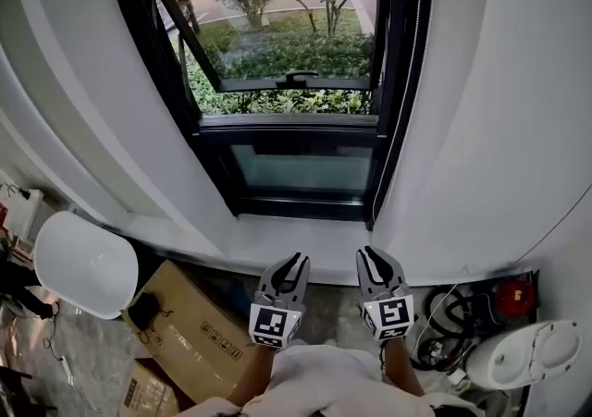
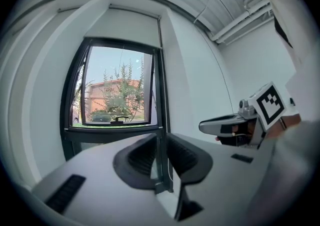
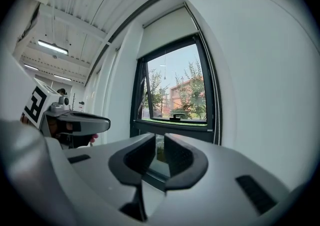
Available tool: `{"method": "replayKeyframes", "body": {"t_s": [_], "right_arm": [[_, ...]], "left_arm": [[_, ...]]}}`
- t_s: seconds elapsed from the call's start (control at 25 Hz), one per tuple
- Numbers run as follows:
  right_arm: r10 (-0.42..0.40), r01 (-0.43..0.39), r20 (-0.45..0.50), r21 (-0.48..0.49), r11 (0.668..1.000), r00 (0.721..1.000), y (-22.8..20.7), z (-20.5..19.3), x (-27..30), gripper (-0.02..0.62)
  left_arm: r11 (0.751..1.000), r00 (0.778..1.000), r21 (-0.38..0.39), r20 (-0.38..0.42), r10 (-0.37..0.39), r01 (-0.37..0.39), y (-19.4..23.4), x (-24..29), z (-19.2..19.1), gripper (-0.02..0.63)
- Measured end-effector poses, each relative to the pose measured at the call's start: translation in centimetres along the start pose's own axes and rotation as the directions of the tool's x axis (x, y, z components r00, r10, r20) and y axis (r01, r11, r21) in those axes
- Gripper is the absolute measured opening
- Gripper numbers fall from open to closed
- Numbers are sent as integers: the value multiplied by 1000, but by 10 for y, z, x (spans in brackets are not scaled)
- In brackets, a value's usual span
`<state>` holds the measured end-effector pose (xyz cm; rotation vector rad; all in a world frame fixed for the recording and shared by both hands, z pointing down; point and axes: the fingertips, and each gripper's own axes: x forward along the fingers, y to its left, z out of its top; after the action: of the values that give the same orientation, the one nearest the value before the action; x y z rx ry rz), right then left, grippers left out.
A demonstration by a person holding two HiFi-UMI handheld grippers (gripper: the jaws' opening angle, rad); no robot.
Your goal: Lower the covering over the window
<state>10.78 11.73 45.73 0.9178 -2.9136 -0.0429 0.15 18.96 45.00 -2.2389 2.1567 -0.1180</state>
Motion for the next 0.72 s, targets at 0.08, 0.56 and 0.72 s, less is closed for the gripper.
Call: {"method": "replayKeyframes", "body": {"t_s": [0.08, 0.56, 0.72], "right_arm": [[5, -5, -2, 4, 1000, 1000, -5, -1, 6, 51], [-7, 7, -8, 3, 1000, 1000, -29, -4, 43, 55], [-24, 24, -11, -4, 1000, 1000, -35, -5, 65, 55]], "left_arm": [[1000, 1000, 0, -6, 1, -1, 0, 6, -2, 67], [1000, 1000, -12, -7, -19, 19, 17, 50, -10, 81], [999, 999, -9, 1, -47, 47, 31, 70, -13, 81]]}}
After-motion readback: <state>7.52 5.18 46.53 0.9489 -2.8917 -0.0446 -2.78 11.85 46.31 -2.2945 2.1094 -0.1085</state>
